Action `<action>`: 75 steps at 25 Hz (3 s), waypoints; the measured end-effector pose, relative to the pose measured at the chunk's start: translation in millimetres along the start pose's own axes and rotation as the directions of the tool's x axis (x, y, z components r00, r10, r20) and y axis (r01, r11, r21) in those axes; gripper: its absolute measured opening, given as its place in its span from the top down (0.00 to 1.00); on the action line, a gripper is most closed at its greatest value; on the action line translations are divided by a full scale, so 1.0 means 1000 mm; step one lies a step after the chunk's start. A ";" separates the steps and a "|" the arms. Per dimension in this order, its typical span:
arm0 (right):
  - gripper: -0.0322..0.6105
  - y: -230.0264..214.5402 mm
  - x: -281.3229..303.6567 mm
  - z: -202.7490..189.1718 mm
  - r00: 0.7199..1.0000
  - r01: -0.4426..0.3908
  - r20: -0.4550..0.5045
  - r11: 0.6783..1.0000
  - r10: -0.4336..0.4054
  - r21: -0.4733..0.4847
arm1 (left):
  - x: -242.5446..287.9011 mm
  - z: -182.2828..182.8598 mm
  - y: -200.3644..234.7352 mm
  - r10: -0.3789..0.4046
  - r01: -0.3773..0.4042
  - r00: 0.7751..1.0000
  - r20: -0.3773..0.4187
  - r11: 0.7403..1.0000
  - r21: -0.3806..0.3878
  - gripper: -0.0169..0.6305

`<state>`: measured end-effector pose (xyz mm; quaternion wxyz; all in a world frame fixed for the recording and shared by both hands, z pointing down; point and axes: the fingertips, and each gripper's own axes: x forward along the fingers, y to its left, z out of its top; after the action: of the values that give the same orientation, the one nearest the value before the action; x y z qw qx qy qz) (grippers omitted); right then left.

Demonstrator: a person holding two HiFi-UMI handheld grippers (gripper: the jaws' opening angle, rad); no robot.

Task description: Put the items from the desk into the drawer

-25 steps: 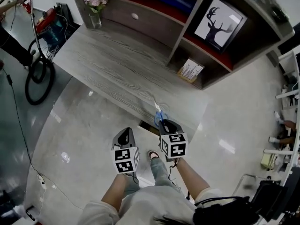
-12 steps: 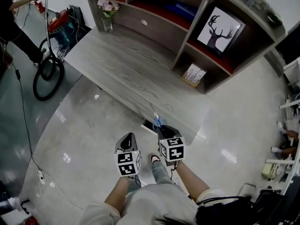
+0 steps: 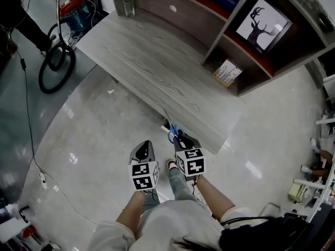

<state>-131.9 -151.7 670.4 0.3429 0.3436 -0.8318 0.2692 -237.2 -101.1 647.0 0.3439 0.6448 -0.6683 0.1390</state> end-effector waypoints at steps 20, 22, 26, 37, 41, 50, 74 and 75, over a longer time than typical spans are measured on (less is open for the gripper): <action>0.85 0.012 0.015 -0.073 0.992 -0.002 -0.129 0.998 0.009 0.058 | 0.022 -0.053 0.007 -0.030 0.030 0.995 -0.098 1.000 -0.002 0.98; 0.85 0.007 0.014 -0.078 0.990 0.011 -0.138 0.997 -0.001 0.071 | 0.027 -0.054 0.002 -0.046 0.047 0.994 -0.103 0.999 0.008 0.98; 0.85 -0.001 0.011 -0.083 0.988 0.042 -0.150 0.994 -0.027 0.096 | 0.035 -0.052 -0.009 -0.074 0.078 0.991 -0.111 0.996 0.033 0.98; 0.85 -0.018 0.010 -0.086 0.984 0.080 -0.169 0.984 -0.053 0.159 | 0.046 -0.052 -0.018 -0.105 0.116 0.985 -0.136 0.990 0.076 0.98; 0.85 -0.025 0.013 -0.084 0.984 0.095 -0.167 0.979 -0.065 0.182 | 0.050 -0.053 -0.021 -0.112 0.123 0.983 -0.143 0.989 0.075 0.98; 0.85 -0.038 0.022 -0.079 0.984 0.123 -0.159 0.958 -0.084 0.258 | 0.056 -0.051 -0.019 -0.116 0.130 0.981 -0.153 0.988 0.084 0.98; 0.85 -0.060 0.030 -0.063 0.976 0.215 -0.078 0.883 -0.201 0.418 | 0.062 -0.048 -0.007 -0.127 0.143 0.979 -0.162 0.985 0.094 0.98; 0.85 -0.060 0.031 -0.062 0.978 0.210 -0.079 0.883 -0.195 0.419 | 0.062 -0.048 -0.008 -0.128 0.145 0.978 -0.162 0.985 0.096 0.98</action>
<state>-79.0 -157.8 745.1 0.3003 0.4904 -0.7065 0.4126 -212.3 -119.3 718.9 0.3686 0.6939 -0.5852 0.2005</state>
